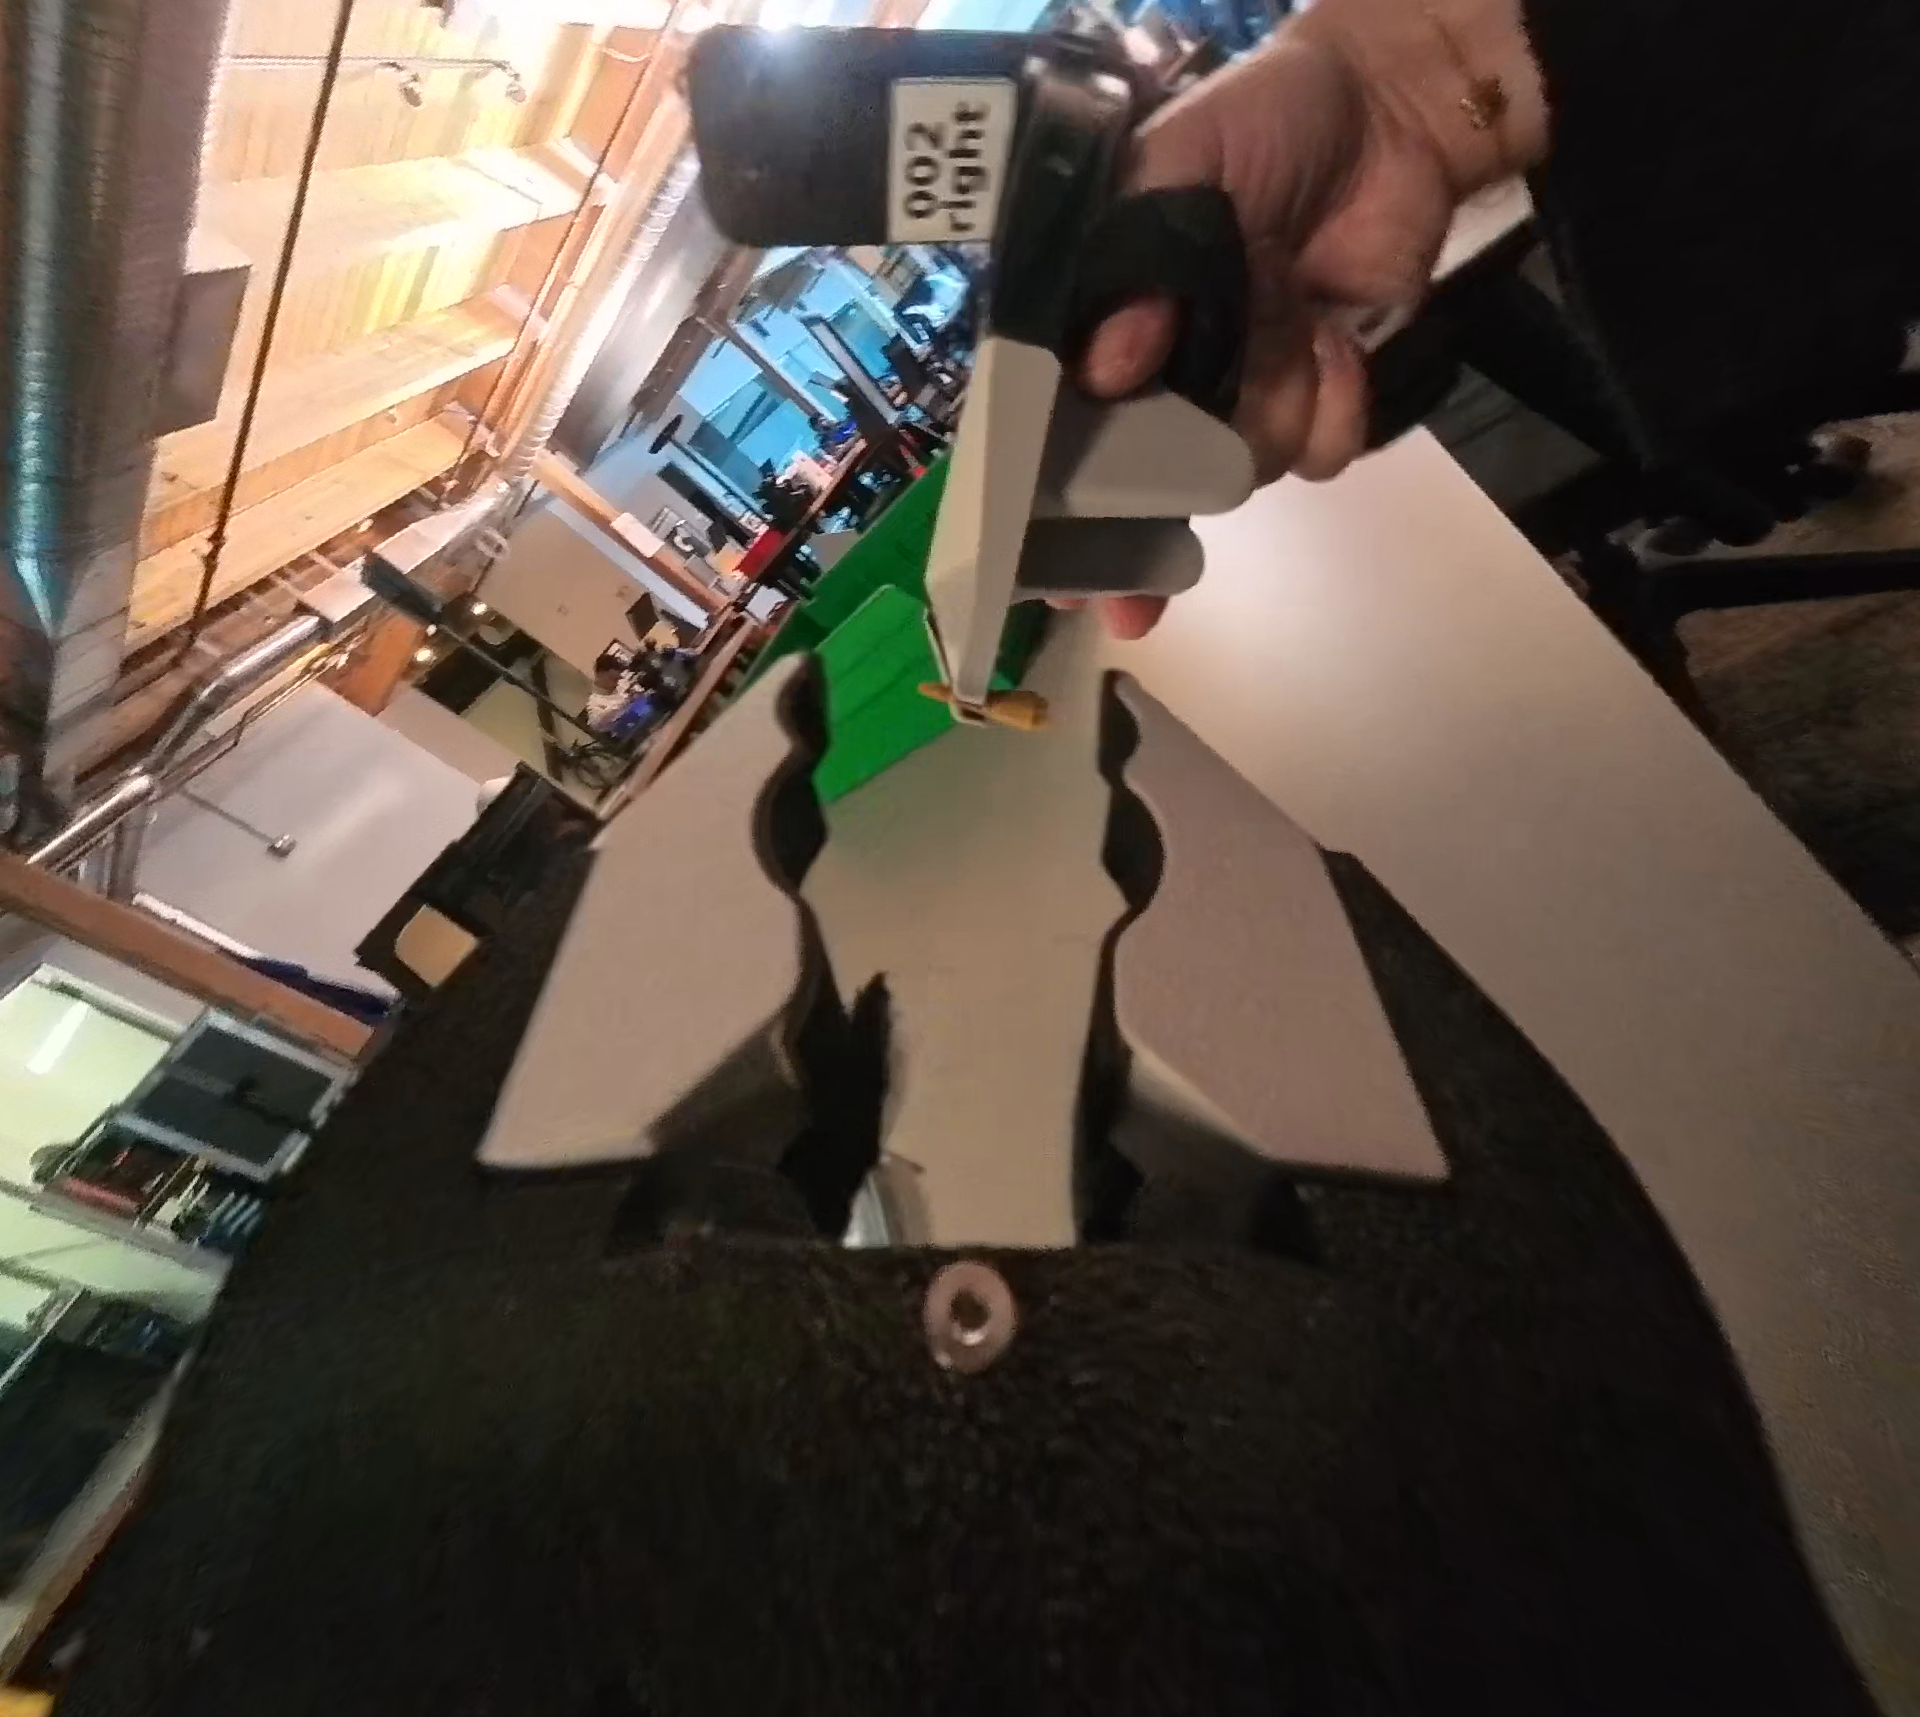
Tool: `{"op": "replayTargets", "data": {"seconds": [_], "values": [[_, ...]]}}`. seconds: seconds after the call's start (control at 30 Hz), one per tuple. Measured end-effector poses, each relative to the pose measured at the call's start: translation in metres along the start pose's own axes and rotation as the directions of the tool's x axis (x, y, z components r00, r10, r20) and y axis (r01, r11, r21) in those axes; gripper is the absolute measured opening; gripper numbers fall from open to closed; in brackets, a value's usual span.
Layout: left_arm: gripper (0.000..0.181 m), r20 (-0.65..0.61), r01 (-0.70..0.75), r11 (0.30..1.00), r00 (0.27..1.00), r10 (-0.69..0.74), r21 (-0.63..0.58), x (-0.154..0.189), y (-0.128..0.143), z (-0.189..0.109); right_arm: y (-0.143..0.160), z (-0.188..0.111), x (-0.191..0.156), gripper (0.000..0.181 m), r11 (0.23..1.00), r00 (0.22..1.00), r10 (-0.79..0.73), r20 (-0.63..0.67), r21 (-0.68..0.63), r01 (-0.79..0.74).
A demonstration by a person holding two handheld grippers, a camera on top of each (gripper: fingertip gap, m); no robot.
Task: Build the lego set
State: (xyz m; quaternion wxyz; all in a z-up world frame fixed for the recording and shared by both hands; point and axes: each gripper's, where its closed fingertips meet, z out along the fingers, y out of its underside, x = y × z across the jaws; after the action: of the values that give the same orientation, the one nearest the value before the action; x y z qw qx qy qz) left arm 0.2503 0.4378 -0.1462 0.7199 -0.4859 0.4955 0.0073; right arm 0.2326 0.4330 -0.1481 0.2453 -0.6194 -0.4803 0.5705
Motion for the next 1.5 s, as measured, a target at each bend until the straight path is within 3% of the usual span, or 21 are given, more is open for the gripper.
{"op": "replayTargets", "data": {"seconds": [0.07,0.2,0.27,0.37,0.5,0.63,0.83,0.93,1.13,1.33,1.5], "values": [[0.065,0.082,0.056,0.998,0.995,-0.057,0.01,-0.014,-0.011,-0.014,-0.013,-0.001,-0.001,0.0,0.997,0.999,-0.032,-0.002,0.075,0.032],[0.064,0.38,0.16,0.986,0.91,-0.164,0.044,-0.043,-0.027,-0.084,-0.036,0.009,-0.003,0.001,0.97,0.994,-0.106,-0.017,0.216,0.107],[0.075,0.538,0.214,0.977,0.823,-0.182,0.004,-0.057,-0.014,-0.126,-0.043,0.024,-0.005,0.001,0.954,0.99,-0.14,-0.023,0.264,0.141],[0.094,0.659,0.398,0.912,0.713,-0.24,-0.098,-0.072,0.022,-0.17,-0.056,0.057,-0.014,0.001,0.926,0.98,-0.201,-0.003,0.326,0.191],[0.079,0.698,0.607,0.784,0.618,-0.362,-0.13,-0.082,0.065,-0.201,-0.071,0.108,-0.033,0.001,0.905,0.954,-0.289,0.076,0.346,0.246],[0.057,0.679,0.715,0.665,0.6,-0.423,-0.218,-0.078,0.101,-0.206,-0.079,0.154,-0.041,0.001,0.892,0.922,-0.375,0.097,0.31,0.329],[0.041,0.596,0.696,0.674,0.658,-0.459,-0.249,-0.076,0.104,-0.195,-0.075,0.199,-0.046,0.001,0.917,0.902,-0.368,0.227,0.248,0.312],[0.041,0.571,0.699,0.666,0.668,-0.476,-0.262,-0.075,0.106,-0.195,-0.068,0.213,-0.044,0.001,0.918,0.889,-0.381,0.255,0.215,0.332],[0.057,0.498,0.717,0.632,0.679,-0.539,-0.294,-0.066,0.112,-0.193,-0.062,0.222,-0.038,0.001,0.916,0.873,-0.393,0.287,0.207,0.344],[0.041,0.512,0.685,0.65,0.708,-0.487,-0.329,-0.069,0.117,-0.194,-0.059,0.223,-0.033,0.001,0.916,0.867,-0.393,0.308,0.212,0.34],[0.04,0.522,0.683,0.655,0.706,-0.479,-0.322,-0.07,0.118,-0.196,-0.055,0.222,-0.031,0.001,0.903,0.856,-0.424,0.295,0.201,0.379]]}}
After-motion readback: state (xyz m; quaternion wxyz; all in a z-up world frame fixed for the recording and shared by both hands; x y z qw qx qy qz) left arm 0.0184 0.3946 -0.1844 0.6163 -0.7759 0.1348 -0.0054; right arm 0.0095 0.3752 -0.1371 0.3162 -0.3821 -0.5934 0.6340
